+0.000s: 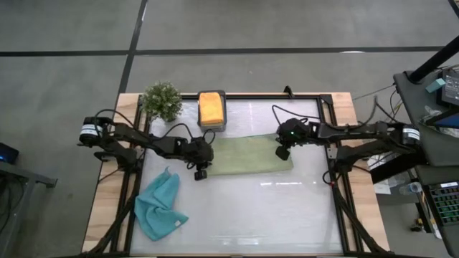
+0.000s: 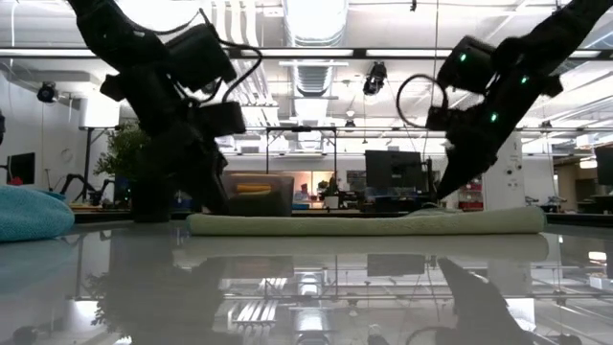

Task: Fold microfiber towels
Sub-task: Fold the green towel

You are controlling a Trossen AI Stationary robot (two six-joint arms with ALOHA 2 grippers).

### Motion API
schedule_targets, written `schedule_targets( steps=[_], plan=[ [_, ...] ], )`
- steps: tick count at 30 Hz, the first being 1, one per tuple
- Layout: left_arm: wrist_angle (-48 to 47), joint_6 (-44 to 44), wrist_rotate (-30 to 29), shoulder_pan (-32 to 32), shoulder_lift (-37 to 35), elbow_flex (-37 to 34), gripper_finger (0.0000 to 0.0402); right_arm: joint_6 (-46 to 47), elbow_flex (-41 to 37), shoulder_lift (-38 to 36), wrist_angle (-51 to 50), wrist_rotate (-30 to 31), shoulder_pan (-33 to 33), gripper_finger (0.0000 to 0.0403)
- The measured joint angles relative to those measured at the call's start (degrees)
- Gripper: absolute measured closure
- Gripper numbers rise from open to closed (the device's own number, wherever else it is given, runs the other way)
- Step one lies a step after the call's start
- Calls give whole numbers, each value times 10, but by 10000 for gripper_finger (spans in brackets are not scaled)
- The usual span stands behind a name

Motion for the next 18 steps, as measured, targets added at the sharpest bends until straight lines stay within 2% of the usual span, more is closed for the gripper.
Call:
schedule_targets(
  steps=[3, 6, 8, 10, 14, 18],
  plan=[
    [1, 0, 0, 0, -8, 1, 347, 51, 2, -32, -24, -41, 10, 394],
    [0, -1, 7, -1, -8, 0, 347, 159, 2, -53, -38, -81, 14, 394],
    [4, -11, 8, -5, 0, -1, 347, 224, 4, -64, -69, -99, 14, 393],
    [-4, -16, 9, -9, 5, -5, 347, 250, 6, -72, -112, -111, 14, 385],
    [0, -26, 9, -16, 8, -7, 347, 291, 14, -80, -197, -96, 13, 351],
    [1, -24, 9, -18, 8, -7, 347, 312, 12, -78, -212, -64, 11, 300]
  ],
)
